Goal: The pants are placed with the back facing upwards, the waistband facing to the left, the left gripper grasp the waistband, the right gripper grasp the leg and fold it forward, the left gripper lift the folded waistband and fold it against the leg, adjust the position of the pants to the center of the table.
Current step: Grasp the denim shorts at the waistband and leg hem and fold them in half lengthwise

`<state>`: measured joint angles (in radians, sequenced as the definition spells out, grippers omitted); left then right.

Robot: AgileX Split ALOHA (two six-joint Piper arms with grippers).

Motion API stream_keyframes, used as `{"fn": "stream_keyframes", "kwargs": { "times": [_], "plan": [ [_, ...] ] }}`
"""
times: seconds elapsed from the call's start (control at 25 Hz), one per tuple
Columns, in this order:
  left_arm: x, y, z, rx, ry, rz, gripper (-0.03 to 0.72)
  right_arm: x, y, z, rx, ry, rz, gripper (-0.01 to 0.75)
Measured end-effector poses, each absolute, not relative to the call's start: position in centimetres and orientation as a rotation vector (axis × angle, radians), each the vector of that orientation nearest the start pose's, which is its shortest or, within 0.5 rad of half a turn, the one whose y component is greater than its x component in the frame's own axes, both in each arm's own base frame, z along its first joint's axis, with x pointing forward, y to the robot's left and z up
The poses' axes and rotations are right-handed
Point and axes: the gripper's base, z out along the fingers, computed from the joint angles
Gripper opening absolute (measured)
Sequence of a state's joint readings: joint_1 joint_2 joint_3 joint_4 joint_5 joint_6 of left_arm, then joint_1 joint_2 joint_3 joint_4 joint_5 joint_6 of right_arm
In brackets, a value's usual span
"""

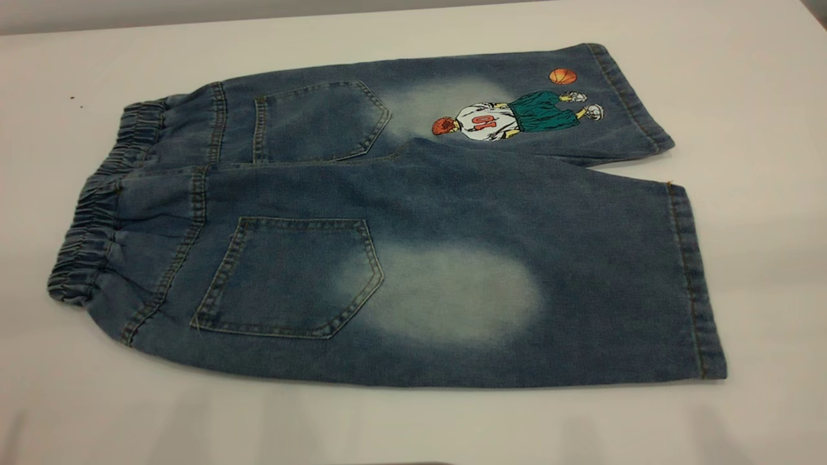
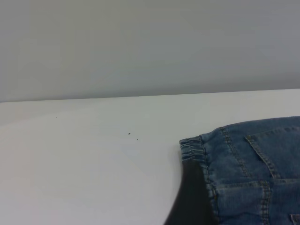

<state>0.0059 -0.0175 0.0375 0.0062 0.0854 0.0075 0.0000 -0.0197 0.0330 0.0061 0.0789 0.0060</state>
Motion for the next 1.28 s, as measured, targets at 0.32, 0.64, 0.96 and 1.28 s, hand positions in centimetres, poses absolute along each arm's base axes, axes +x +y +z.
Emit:
{"fn": "stream_keyframes", "kwargs": {
  "times": [0.32, 0.64, 0.96, 1.28],
  "plan": [
    [5.7, 0.0, 19.4, 0.006, 1.589, 0.016, 0.503, 5.6, 0.0, 19.6, 0.009, 1.576, 0.01, 0.577],
    [-0.9, -1.4, 27.1, 0.182, 2.065, -0.038, 0.502, 5.6, 0.0, 19.6, 0.009, 1.575, 0.01, 0.577],
    [-1.0, -2.3, 27.1, 0.198, 2.062, -0.167, 0.502, 5.6, 0.0, 19.6, 0.009, 1.575, 0.01, 0.577],
    [-1.1, -2.3, 27.1, 0.199, 2.064, -0.171, 0.502, 4.5, 0.0, 20.1, 0.053, 1.874, 0.045, 0.573]
  ]
}}
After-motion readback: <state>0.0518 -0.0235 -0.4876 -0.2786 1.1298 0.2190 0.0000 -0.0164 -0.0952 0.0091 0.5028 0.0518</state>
